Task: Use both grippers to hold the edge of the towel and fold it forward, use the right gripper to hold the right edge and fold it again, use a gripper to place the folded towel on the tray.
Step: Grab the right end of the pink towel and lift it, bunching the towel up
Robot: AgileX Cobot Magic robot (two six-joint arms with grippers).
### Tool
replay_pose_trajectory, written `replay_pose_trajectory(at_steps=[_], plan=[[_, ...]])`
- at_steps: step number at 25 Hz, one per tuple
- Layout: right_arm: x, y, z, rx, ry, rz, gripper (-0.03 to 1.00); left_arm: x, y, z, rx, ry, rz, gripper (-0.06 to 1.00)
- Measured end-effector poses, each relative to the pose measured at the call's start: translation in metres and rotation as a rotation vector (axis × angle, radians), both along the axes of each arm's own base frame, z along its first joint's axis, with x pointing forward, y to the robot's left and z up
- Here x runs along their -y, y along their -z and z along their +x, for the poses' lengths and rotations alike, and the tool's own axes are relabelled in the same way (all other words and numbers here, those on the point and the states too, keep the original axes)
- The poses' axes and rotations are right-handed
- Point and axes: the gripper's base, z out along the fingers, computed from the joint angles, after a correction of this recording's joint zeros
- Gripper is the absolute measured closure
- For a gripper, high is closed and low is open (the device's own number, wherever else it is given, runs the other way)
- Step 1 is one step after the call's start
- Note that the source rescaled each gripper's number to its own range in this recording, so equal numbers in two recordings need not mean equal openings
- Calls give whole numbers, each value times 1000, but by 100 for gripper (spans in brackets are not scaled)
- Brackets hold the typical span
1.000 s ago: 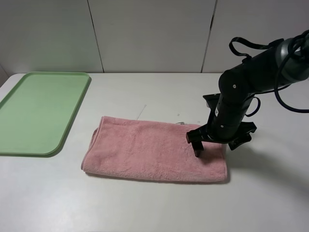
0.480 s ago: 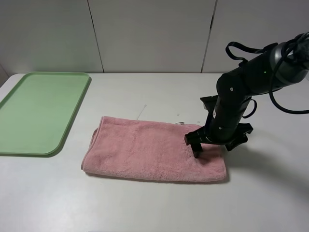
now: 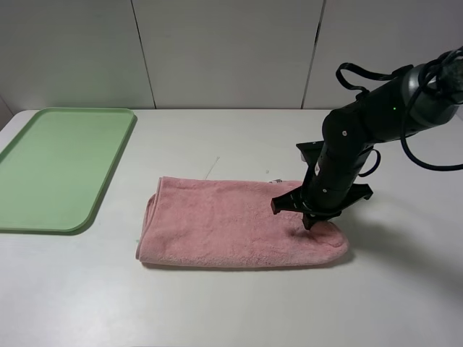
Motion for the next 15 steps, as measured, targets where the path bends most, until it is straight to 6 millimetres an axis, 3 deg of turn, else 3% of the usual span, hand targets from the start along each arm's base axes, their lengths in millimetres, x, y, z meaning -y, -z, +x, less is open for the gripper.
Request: replay_pose_trajectory(at_steps=[4,15], plan=[[3,-6,-1,4,-27,-26,87,0,0,0,0,0,0,-4],[10,-56,-4,78,-112,-57,87,0,0,0,0,0,0,-4]])
